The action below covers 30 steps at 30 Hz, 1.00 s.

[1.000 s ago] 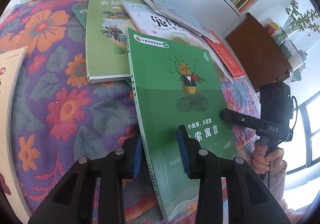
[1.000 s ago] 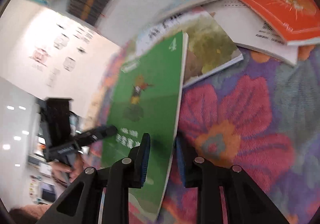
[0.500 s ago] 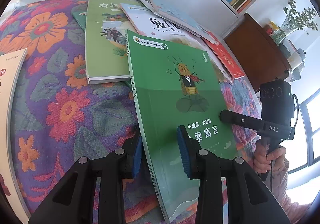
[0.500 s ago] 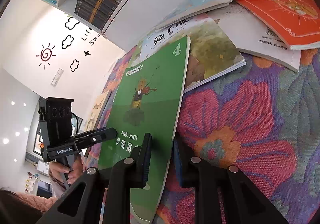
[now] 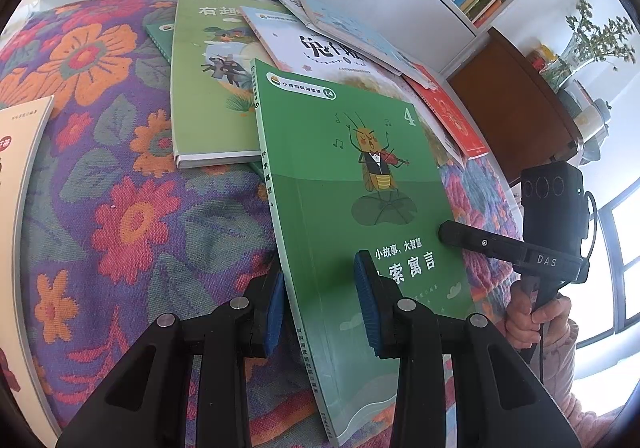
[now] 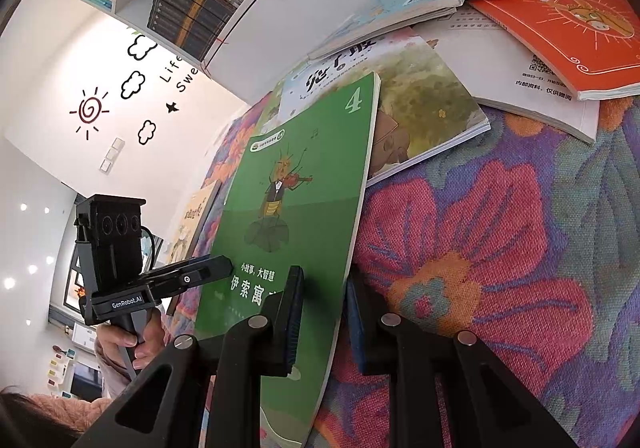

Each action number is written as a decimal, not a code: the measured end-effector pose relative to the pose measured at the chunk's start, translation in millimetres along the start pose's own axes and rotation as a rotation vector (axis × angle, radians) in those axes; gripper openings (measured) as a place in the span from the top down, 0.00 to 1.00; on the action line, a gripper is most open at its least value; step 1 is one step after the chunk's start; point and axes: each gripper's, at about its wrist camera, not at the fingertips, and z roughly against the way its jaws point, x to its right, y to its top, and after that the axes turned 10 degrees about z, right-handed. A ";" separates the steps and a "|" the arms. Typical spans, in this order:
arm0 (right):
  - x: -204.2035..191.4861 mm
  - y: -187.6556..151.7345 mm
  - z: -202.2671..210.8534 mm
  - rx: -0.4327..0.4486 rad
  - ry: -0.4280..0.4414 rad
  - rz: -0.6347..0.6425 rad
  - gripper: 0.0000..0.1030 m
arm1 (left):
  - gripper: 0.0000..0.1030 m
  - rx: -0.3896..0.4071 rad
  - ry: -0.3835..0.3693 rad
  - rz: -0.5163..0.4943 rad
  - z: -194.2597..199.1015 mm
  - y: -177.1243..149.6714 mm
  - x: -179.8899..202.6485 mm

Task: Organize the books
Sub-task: 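Lift the green book and carry it toward the placed beige book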

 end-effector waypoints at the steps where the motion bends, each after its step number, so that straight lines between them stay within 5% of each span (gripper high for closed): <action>1: 0.0 -0.5 -0.2 0.000 0.001 0.000 0.82 | 0.68 0.000 0.000 0.001 -0.1 -0.1 -0.1; 13: -4.7 -1.2 3.1 0.003 -0.028 -0.037 0.82 | 0.70 -0.014 0.006 0.002 1.4 2.0 1.1; 18: -26.4 -5.8 15.7 0.014 -0.042 -0.007 0.87 | 0.71 -0.025 0.048 -0.041 9.6 0.4 9.6; 30: -100.1 -14.0 39.3 0.019 -0.128 0.143 0.88 | 0.71 -0.004 0.005 -0.126 57.9 -10.0 19.4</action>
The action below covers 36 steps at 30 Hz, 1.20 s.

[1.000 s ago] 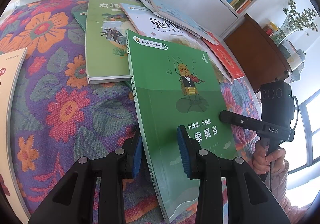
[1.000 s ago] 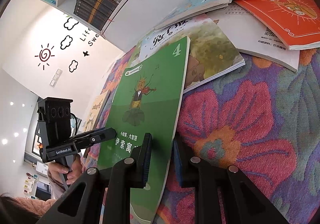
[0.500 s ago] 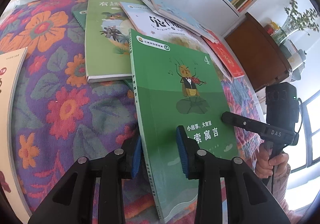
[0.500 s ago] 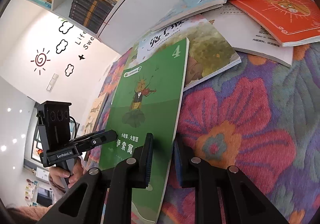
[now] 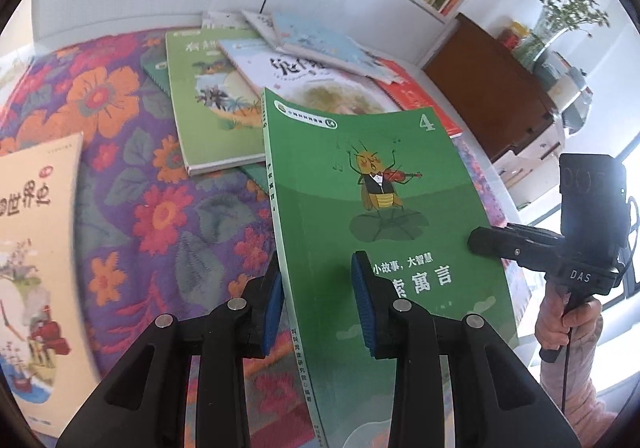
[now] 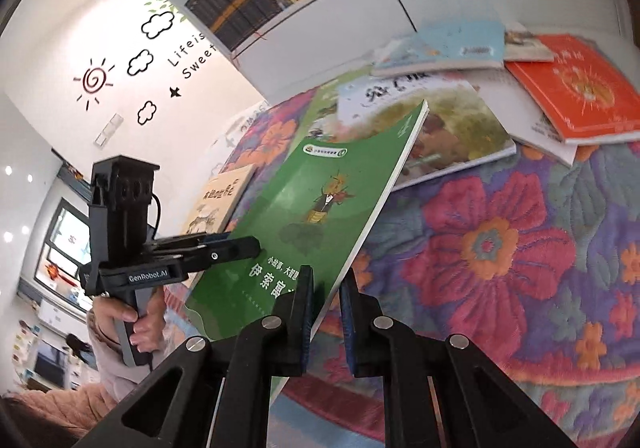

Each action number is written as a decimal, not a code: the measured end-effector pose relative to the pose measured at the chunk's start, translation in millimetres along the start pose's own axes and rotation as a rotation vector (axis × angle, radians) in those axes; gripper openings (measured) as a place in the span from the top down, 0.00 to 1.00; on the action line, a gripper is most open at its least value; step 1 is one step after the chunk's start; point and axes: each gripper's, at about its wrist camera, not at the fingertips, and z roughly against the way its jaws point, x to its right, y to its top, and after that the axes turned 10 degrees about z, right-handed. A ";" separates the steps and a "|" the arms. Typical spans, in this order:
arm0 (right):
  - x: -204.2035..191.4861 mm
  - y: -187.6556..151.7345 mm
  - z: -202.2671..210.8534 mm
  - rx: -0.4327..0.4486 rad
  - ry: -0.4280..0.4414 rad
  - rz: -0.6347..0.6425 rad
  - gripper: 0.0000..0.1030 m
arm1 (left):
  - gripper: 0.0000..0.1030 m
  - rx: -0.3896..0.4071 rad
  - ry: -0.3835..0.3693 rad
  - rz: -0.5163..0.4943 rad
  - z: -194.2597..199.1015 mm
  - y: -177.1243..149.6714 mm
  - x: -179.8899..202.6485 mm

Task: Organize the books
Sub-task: 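Lift the green book and carry it toward the placed beige book, then lower the green book onto the beige book and open the right gripper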

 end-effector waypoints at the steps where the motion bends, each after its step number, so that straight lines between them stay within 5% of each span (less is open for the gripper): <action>1: -4.3 0.2 1.0 0.001 -0.004 0.004 0.88 | 0.71 0.004 0.000 -0.002 3.3 0.2 0.3; 14: -80.4 56.5 -12.7 0.036 -0.004 0.147 0.87 | 0.71 0.156 0.099 -0.030 87.8 27.3 -26.9; 36: -156.1 98.5 -161.7 -0.081 0.137 0.248 0.87 | 0.71 0.217 0.245 0.172 138.1 21.0 -157.4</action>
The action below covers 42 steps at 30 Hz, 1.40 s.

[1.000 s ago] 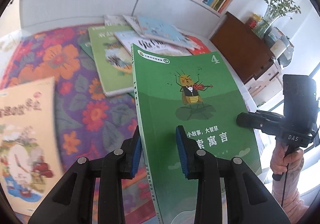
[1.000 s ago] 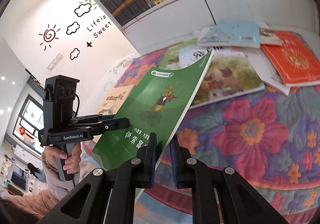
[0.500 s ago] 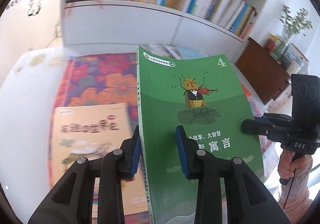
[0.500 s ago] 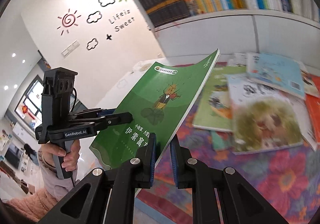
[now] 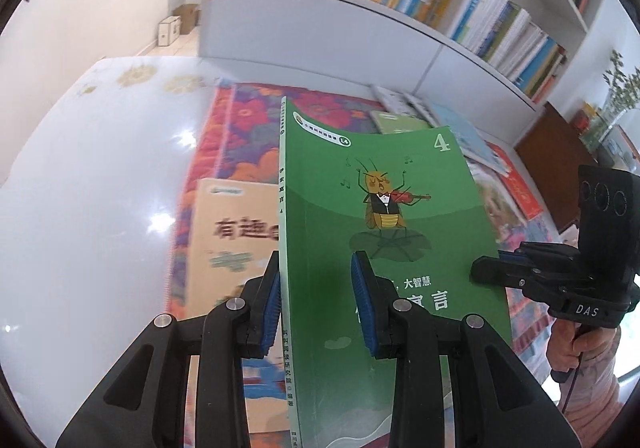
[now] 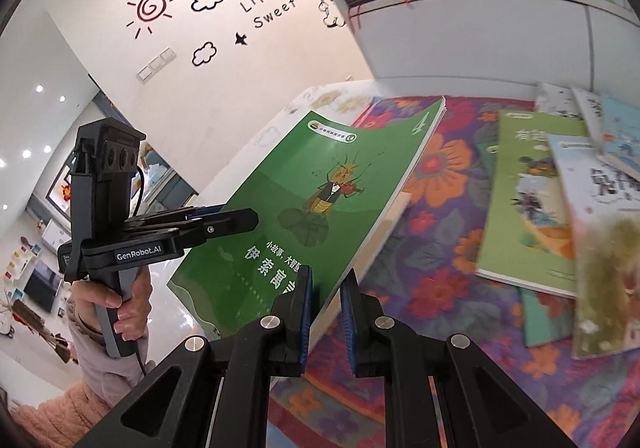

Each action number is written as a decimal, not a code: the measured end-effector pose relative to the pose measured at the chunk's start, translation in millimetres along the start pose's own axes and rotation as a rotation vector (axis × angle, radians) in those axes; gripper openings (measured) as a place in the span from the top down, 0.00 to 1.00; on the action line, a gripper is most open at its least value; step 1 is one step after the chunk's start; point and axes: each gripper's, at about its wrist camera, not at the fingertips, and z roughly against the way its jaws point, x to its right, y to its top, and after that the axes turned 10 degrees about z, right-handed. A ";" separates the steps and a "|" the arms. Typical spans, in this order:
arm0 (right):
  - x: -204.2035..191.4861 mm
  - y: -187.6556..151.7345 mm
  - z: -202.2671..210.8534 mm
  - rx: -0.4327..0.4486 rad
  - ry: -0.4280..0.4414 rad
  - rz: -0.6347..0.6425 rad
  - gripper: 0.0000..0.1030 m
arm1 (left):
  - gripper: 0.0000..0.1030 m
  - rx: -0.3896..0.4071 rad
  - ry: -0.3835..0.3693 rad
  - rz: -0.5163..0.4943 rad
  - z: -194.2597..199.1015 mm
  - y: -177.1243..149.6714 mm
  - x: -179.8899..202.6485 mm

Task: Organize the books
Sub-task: 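Lower the green book onto the beige book and open the right gripper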

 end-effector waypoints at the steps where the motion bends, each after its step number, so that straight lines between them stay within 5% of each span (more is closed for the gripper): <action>1: -0.3 0.3 -3.6 -0.001 0.001 0.002 0.87 | 0.71 -0.001 0.006 0.006 -0.6 -1.1 -5.2; 15: 5.0 -7.2 -81.1 -0.107 0.036 -0.045 0.87 | 0.71 -0.095 0.059 0.049 -38.7 -19.9 -58.4; 37: 8.8 -18.5 -89.6 -0.112 0.008 -0.101 0.83 | 0.62 -0.083 0.253 -0.024 -45.0 -20.3 -49.4; 42: 17.8 -23.3 -87.5 -0.084 0.069 -0.204 0.70 | 0.62 -0.067 0.286 -0.006 -45.1 -21.1 -48.3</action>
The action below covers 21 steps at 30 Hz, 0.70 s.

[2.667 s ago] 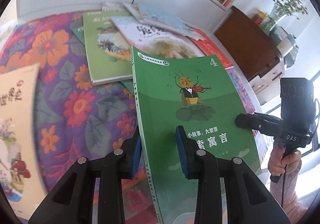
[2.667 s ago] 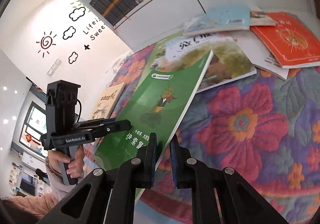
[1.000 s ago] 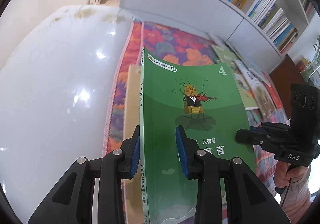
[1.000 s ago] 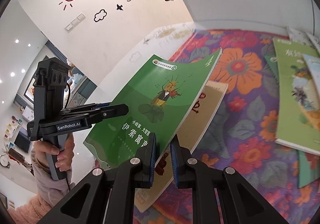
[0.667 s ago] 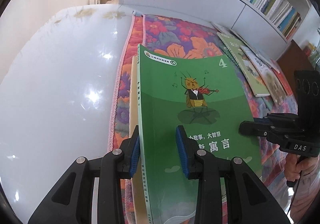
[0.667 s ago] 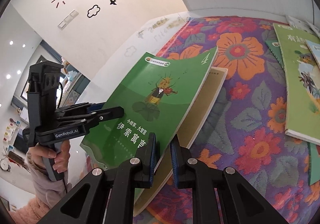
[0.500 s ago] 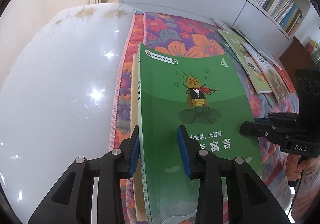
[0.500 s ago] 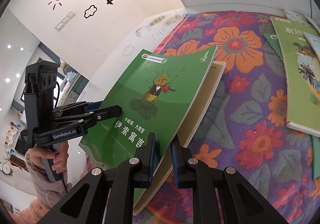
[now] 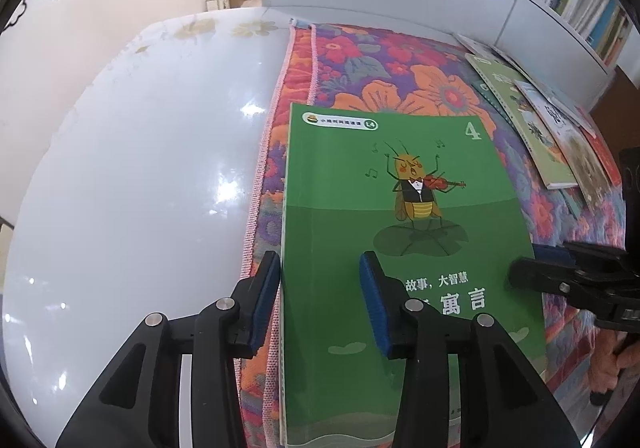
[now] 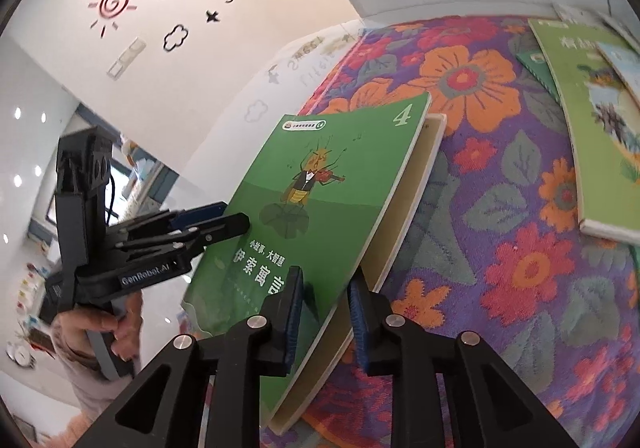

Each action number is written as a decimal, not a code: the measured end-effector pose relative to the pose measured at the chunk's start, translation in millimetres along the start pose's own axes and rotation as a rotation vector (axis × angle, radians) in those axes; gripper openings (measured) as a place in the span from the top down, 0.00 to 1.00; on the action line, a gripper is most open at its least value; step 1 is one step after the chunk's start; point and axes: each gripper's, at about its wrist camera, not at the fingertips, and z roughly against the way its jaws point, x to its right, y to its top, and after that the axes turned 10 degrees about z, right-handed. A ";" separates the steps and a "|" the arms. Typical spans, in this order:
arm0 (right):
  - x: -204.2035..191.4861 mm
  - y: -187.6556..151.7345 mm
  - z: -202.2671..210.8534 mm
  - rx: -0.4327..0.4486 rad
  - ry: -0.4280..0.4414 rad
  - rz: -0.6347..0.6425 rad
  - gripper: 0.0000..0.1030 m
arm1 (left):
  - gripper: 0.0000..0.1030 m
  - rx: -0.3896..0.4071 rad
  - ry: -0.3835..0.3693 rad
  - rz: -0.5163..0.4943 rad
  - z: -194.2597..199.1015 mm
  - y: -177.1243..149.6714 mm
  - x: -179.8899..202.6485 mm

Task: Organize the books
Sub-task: 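Lower the green book onto the beige book and open the right gripper, then grasp the edge of the light blue barcode book with the right gripper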

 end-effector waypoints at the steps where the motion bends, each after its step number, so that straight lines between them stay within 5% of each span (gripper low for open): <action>1: 1.8 -0.9 1.6 0.003 0.019 -0.023 0.66 | 0.62 0.013 0.029 0.023 1.1 0.6 -2.4; 4: 4.2 -0.9 6.6 -0.013 0.032 -0.078 0.62 | 0.62 0.062 0.085 0.093 7.3 4.6 -11.5; 11: 8.1 -5.4 39.0 -0.001 -0.028 -0.046 0.62 | 0.62 0.125 0.043 0.133 36.6 12.8 -1.8; 21: 56.5 -9.9 154.6 0.165 -0.123 -0.098 0.62 | 0.62 0.163 -0.148 0.029 45.0 42.2 111.4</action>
